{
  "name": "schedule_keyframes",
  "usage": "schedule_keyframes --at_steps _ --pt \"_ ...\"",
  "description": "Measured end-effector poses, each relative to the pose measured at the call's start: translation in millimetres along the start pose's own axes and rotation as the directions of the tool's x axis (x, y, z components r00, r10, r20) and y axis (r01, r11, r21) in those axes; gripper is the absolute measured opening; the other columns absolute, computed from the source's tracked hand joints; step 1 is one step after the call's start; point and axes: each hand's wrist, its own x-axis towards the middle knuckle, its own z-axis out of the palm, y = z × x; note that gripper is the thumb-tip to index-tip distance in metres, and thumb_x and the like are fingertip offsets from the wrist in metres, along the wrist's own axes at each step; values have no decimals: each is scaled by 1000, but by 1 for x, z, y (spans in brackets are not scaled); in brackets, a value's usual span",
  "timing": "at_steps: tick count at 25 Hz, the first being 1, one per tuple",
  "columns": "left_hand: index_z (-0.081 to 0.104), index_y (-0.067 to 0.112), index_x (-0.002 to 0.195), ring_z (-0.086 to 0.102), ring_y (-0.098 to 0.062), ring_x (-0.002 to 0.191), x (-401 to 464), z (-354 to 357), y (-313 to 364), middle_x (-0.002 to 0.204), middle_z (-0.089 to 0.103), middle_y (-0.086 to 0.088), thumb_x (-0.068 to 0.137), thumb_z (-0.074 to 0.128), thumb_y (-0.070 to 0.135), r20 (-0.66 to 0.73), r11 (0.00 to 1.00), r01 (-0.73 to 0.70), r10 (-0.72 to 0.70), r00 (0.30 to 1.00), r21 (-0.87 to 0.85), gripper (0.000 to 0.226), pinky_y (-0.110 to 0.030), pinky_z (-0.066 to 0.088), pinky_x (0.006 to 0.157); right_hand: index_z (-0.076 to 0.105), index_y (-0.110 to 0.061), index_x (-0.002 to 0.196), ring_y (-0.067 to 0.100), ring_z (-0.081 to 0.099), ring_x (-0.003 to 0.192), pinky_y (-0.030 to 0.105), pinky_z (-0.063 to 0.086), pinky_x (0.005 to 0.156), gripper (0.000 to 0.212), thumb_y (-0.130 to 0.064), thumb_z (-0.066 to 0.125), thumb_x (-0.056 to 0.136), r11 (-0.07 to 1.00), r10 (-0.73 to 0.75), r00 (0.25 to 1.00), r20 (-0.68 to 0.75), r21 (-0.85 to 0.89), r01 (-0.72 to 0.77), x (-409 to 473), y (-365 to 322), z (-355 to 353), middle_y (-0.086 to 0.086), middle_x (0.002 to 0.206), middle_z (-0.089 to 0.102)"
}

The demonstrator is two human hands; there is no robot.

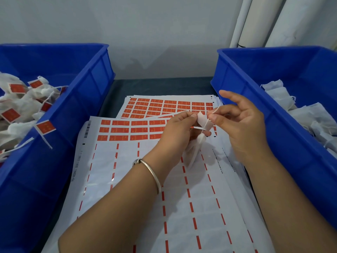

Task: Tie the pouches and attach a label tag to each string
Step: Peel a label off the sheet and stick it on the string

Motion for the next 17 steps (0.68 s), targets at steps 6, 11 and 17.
schedule_keyframes --at_steps 6,11,17 --pt "60 28 81 69 -11 65 0 2 1 61 68 13 96 50 20 17 1000 19 -18 1000 -25 20 -29 51 78 54 -45 102 0 66 89 7 49 78 43 -13 72 80 1000 9 1000 -20 4 -9 1 1 0 -21 77 70" --pt "61 23 81 68 -13 62 0 0 1 60 68 10 95 49 11 20 997 31 -30 999 -73 21 -28 52 74 55 -44 102 2 67 88 9 50 77 44 -10 72 80 1000 17 998 -52 8 -17 1 3 -1 -19 77 71" --pt "62 19 83 68 -18 70 2 -2 1 74 69 6 95 48 11 30 991 28 -24 999 -129 20 -28 52 74 55 -40 102 -1 66 89 5 47 70 42 -8 72 80 998 57 995 -85 23 -55 2 4 0 -20 75 70"
